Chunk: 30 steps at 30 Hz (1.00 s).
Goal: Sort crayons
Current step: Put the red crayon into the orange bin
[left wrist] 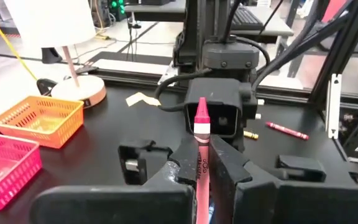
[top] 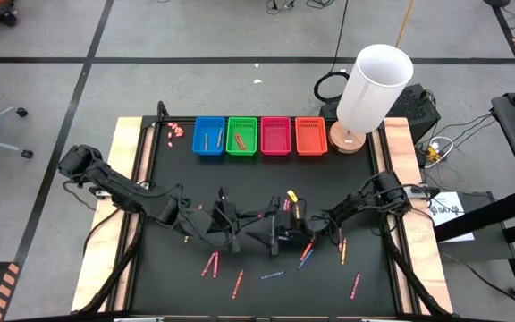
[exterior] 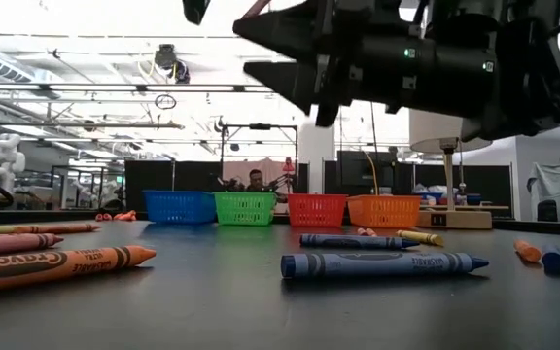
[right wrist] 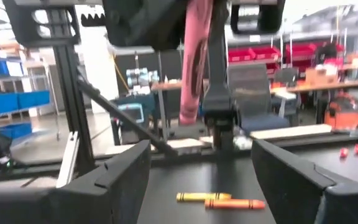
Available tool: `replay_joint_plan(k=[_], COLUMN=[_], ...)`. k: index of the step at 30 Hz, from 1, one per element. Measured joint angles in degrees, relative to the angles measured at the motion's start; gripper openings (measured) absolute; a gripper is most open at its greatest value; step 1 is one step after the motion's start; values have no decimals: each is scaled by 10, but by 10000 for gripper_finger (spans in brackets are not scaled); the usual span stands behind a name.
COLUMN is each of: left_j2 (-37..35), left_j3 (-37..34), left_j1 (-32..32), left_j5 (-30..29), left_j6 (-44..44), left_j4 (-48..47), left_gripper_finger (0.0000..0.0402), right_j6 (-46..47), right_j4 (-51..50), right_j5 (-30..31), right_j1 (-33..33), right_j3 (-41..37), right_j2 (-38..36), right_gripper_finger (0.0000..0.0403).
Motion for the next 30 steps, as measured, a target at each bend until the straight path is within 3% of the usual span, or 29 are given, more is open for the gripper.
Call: replay_joint_plan(k=[13,30], left_j2=[11,14], left_j3=[-25,-25], left_j1=[7,7], left_j5=[-3,-3], left_j6=[-3,2], left_j4=[20,16], left_gripper_finger=[18,33], right_j6=[-41,-38], right_j4=[22,0], right_j5=[-2,-2], right_j1=[-6,-19], right_j3=[22,23], right_j2=[-3,-3], right_gripper_finger=[251,32])
